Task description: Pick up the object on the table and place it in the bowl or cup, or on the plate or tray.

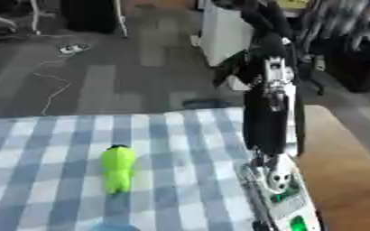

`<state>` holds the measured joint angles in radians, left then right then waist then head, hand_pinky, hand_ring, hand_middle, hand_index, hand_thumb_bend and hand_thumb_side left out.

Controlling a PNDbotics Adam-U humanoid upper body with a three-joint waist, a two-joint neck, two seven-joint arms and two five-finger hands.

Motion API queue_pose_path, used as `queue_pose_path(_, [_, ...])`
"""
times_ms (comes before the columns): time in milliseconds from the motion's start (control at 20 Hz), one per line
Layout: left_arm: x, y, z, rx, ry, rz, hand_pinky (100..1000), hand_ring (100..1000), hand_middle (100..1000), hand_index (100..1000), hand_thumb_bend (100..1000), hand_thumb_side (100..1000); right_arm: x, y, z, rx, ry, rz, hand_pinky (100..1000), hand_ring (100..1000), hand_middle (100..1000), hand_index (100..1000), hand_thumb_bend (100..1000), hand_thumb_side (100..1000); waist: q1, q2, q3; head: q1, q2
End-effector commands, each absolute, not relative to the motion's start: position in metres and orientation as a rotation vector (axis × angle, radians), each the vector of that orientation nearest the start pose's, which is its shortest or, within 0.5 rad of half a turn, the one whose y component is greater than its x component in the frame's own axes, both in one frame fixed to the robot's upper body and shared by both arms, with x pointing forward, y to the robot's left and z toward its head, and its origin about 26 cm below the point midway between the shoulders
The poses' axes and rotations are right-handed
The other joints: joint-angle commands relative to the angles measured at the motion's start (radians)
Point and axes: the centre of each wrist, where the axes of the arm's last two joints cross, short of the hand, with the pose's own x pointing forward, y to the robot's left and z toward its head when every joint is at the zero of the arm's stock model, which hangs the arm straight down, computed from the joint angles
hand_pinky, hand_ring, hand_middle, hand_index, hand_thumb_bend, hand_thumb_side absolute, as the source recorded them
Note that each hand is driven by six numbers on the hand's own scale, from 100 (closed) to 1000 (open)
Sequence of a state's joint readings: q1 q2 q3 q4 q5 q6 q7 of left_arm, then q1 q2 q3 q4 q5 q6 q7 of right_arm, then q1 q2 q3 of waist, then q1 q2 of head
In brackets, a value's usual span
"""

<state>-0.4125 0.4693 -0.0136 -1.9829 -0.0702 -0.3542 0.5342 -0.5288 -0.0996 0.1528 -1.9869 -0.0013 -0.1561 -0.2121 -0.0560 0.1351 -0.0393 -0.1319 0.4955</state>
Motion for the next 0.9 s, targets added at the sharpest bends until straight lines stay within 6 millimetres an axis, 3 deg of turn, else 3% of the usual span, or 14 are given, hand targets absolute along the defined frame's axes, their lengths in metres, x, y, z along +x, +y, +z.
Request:
queue_pose_path(50, [0.3049,0.2691,0.2528,-0.475,3.367,-0.030,642,585,701,832,158,905,0.3055,-0.1612,0.2500,0.205,-2.655,0.094,359,423,854,1000,100,826,0.006,-0.013,0.002,0.006,-0.005])
queue_pose_path(550, [0.3050,0.2689,0.2526,-0.476,3.370,-0.024,641,585,708,834,161,907,0.3055,-0.1614,0.2500,0.205,-2.655,0.091,360,423,855,1000,100,826,0.006,-0.014,0.003,0.009,0.002])
queue_pose_path(700, [0.3049,0.2685,0.2518,-0.505,3.394,0.034,661,602,752,871,177,925,0.3057,-0.1619,0.2501,0.201,-2.657,0.086,359,423,854,1000,100,826,0.005,-0.014,-0.001,0.002,0.033])
queue_pose_path(900, [0.3044,0.2711,0.2520,-0.663,3.442,0.269,686,614,796,925,168,941,0.3061,-0.1633,0.2501,0.189,-2.661,0.063,358,424,853,1000,100,825,0.006,-0.014,-0.010,-0.008,0.088])
